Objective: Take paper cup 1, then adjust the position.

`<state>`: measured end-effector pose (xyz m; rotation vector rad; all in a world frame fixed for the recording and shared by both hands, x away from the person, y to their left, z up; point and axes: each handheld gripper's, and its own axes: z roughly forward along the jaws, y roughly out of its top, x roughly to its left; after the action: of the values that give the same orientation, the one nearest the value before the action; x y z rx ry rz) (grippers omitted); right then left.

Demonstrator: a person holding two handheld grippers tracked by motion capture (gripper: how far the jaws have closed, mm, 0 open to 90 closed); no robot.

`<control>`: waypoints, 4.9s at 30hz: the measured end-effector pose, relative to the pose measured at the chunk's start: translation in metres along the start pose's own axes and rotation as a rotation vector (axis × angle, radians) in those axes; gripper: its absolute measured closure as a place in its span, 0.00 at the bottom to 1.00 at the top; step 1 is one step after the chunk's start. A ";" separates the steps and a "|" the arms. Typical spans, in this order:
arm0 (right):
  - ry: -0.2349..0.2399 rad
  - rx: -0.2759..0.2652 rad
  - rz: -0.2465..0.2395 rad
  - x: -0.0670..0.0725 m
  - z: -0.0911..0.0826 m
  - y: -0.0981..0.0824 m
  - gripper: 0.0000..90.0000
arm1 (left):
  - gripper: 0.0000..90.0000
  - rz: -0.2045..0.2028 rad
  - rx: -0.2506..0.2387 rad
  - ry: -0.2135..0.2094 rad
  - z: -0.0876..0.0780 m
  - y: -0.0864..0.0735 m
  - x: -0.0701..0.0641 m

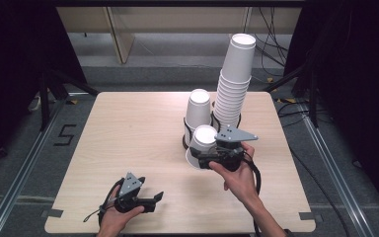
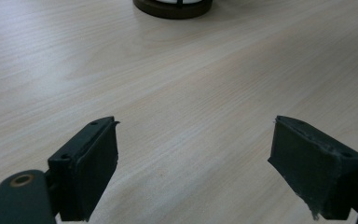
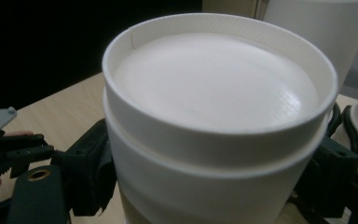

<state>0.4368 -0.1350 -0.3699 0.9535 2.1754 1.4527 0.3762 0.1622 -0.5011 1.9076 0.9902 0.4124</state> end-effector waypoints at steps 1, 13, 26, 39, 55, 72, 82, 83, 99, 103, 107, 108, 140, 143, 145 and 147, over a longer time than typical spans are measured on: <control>-0.007 0.005 -0.002 0.000 0.002 -0.005 0.22 | 0.16 0.000 -0.003 0.000 0.000 0.000 0.000; 0.049 0.066 0.028 0.004 0.011 -0.035 0.22 | 0.16 0.002 -0.011 -0.010 -0.001 0.002 -0.001; 0.094 0.106 -0.017 0.014 0.025 -0.056 0.22 | 0.16 -0.006 -0.013 -0.017 0.000 0.002 -0.002; 0.102 0.111 0.002 0.018 0.029 -0.062 0.22 | 0.16 -0.007 -0.061 -0.033 -0.003 0.003 -0.003; 0.139 0.047 -0.008 0.030 0.028 -0.052 0.22 | 0.16 0.180 -0.276 -0.211 0.003 0.010 -0.035; 0.281 0.033 0.052 0.057 0.035 -0.050 0.22 | 0.03 0.167 -0.278 -0.205 0.009 0.011 -0.039; 0.311 0.035 0.094 0.062 0.036 -0.051 0.22 | 0.00 0.152 -0.291 -0.194 0.015 0.011 -0.043; 0.326 0.036 0.089 0.062 0.038 -0.052 0.22 | 0.01 0.149 -0.299 -0.203 0.017 0.011 -0.044; 0.352 0.088 0.004 0.048 0.024 -0.043 0.17 | 0.09 0.278 -0.207 -0.158 0.009 0.014 -0.040; 0.373 0.113 -0.001 0.043 0.020 -0.040 0.17 | 0.09 0.342 -0.167 -0.169 0.008 0.014 -0.043; 0.383 0.154 -0.010 0.042 0.016 -0.038 0.18 | 0.10 0.415 -0.128 -0.185 0.008 0.013 -0.045; 0.409 0.161 -0.027 0.042 0.016 -0.039 0.24 | 0.10 0.429 -0.110 -0.199 0.007 0.013 -0.045; 0.496 0.095 0.145 0.028 0.006 -0.030 0.26 | 0.13 0.331 -0.304 -0.265 -0.005 0.018 -0.036; 0.491 0.113 0.082 0.028 0.006 -0.029 0.23 | 0.13 0.362 -0.268 -0.264 -0.006 0.019 -0.035; 0.459 0.140 0.000 0.029 0.002 -0.025 0.18 | 0.13 0.385 -0.228 -0.254 -0.006 0.018 -0.034; 0.435 0.201 -0.060 0.031 -0.003 -0.023 0.18 | 0.13 0.401 -0.214 -0.249 -0.007 0.018 -0.034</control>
<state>0.4047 -0.1210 -0.3873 0.6692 2.6772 1.5478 0.3597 0.1354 -0.4785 1.9014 0.3827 0.4751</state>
